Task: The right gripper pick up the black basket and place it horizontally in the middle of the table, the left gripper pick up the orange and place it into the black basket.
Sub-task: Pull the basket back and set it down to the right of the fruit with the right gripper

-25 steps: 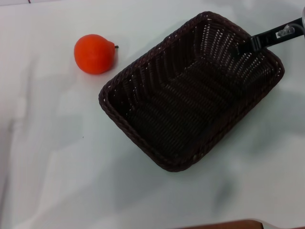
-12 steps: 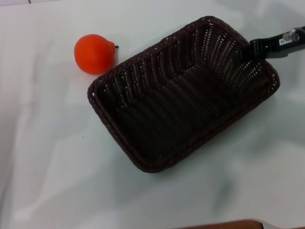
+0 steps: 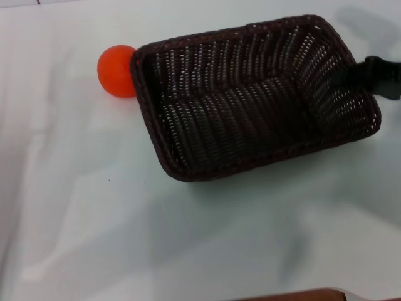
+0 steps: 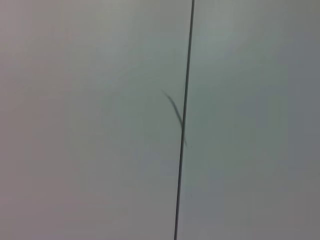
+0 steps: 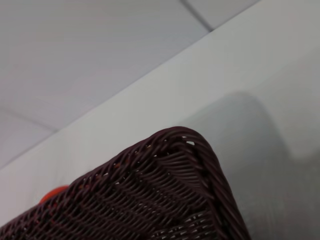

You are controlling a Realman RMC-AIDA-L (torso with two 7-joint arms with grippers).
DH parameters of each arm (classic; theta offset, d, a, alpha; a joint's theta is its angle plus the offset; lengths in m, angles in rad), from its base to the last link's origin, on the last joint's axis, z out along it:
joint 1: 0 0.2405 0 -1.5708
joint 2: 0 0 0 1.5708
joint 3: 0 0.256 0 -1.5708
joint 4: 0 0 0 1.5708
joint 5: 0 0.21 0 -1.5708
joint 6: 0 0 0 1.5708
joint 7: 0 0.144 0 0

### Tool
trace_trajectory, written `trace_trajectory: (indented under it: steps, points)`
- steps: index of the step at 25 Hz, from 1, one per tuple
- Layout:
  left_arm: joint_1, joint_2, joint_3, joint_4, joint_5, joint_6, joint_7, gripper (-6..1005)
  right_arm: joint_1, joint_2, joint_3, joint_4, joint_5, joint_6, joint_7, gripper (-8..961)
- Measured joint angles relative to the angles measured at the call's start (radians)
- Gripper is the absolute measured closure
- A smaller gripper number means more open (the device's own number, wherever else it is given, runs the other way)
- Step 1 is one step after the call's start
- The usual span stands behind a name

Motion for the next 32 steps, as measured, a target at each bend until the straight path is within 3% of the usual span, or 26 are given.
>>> trace_trajectory:
  steps: [11,28,32]
  points:
    - [0.006,-0.002,0.026,-0.005,0.001,0.000,-0.004,111,-0.024,-0.001,0.015,0.088,0.045,-0.079,0.005,768]
    - [0.000,-0.002,0.051,-0.004,0.001,-0.001,-0.011,114,-0.010,-0.008,0.018,0.058,0.109,-0.044,0.010,735]
    - [0.000,-0.002,0.069,-0.004,0.001,0.003,-0.043,114,-0.009,-0.011,0.021,0.055,0.117,-0.018,0.009,576]
